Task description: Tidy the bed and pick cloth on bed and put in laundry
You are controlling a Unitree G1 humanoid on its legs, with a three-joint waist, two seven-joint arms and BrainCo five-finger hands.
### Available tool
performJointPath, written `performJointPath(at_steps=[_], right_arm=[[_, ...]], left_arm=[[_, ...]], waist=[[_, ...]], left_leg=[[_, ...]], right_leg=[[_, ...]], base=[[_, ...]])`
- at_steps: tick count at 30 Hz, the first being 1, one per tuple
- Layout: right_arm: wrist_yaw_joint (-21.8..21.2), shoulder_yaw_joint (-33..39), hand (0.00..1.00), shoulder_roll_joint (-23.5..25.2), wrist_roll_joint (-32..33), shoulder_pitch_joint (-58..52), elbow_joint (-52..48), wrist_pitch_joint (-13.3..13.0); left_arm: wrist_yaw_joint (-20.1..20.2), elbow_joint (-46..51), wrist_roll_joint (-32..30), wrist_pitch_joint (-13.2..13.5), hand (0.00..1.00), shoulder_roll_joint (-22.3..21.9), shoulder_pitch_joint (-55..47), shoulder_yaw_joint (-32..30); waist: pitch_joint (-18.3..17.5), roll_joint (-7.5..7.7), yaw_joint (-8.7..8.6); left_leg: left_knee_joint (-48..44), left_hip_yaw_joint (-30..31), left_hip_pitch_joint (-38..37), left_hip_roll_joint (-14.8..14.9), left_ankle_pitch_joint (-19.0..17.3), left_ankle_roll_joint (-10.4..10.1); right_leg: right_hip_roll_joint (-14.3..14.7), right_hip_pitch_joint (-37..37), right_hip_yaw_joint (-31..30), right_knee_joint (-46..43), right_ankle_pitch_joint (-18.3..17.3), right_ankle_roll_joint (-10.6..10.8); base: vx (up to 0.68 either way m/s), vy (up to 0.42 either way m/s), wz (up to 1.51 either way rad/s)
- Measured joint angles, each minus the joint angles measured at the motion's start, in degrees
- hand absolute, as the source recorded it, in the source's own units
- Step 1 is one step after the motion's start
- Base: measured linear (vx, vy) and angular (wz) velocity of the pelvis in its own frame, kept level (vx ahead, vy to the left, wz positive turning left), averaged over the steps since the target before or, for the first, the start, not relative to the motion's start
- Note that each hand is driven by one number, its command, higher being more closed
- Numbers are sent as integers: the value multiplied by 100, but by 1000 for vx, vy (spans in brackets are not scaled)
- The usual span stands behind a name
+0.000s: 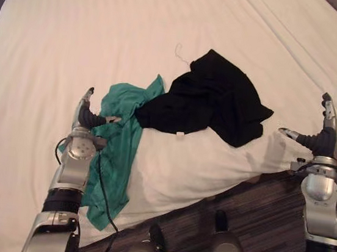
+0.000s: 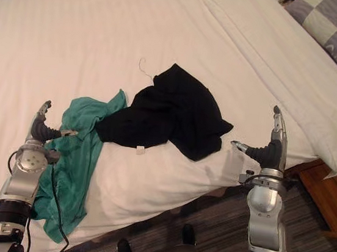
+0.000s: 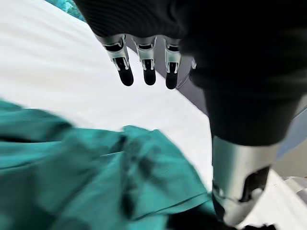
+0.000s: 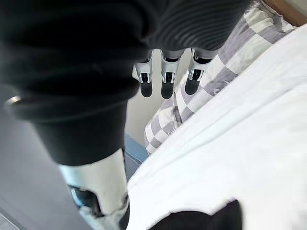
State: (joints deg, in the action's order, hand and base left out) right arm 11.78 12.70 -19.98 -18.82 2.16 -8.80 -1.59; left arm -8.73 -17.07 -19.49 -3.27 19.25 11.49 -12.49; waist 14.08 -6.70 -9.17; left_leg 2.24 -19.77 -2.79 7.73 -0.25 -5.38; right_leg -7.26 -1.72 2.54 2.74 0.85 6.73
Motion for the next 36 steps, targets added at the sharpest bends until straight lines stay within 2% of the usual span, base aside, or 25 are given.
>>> performJointPath(at_steps=[4,9,10,14,18,24,28,32,35,36], right_arm=[[-17,1,0,274,-4,8,-34,2],[-26,-1,0,360,-22,4,-34,30],[-28,-6,0,360,-55,4,-34,32],[-29,-35,0,358,-54,29,-34,33],[-38,-305,0,319,-53,153,-36,30],[-42,-454,0,132,-56,474,-45,-5],[-50,-469,0,-375,-192,887,-39,-4],[-90,-738,0,-1172,-326,1819,265,-15],[-185,-958,0,-1843,-505,2446,793,-17],[-255,-1129,0,-2102,-508,2722,1106,-12]], left_arm=[[31,11,-41,-33,0,-405,-267,-47],[270,33,-268,-33,0,-562,-572,73],[336,33,-372,-32,100,-562,-591,83],[361,9,-489,2,100,-554,-575,97],[203,-363,-552,224,100,-367,-371,127],[248,-669,-573,410,100,-220,-328,254],[414,-638,-231,574,100,-199,-469,345],[674,-108,356,736,100,-198,-1037,541],[915,441,1000,885,100,-240,-1667,854],[1071,636,1440,958,100,-308,-1963,972]], waist=[[137,-80,47],[301,-124,66],[325,-139,67],[425,-155,89],[518,-159,143],[537,-151,246],[561,-174,253],[629,-202,269],[686,-284,377],[720,-336,433]], left_leg=[[122,-3,143,-5,6,11],[67,-13,233,-8,30,32],[66,-4,249,-8,36,36],[65,27,417,-21,90,65],[27,42,599,-21,130,80],[27,-3,633,-20,130,79],[-4,79,636,-29,130,79],[-105,246,658,-58,133,81],[-135,485,803,-70,169,71],[-134,532,829,-78,194,74]], right_leg=[[34,-117,-3,216,160,-93],[27,-185,-10,252,240,-130],[27,-192,-7,252,243,-131],[14,-341,-4,243,267,-137],[8,-495,-4,244,291,-160],[2,-550,0,248,291,-159],[-25,-472,124,247,291,-158],[-81,-356,314,246,286,-151],[-100,-345,512,241,280,-152],[-108,-324,609,235,272,-152]], base=[[-93,1,-3],[-45,-6,-4],[-14,-3,5],[-7,0,7],[0,-4,3],[18,-3,-3],[22,2,11],[-11,3,20],[-32,4,39],[-50,5,44]])
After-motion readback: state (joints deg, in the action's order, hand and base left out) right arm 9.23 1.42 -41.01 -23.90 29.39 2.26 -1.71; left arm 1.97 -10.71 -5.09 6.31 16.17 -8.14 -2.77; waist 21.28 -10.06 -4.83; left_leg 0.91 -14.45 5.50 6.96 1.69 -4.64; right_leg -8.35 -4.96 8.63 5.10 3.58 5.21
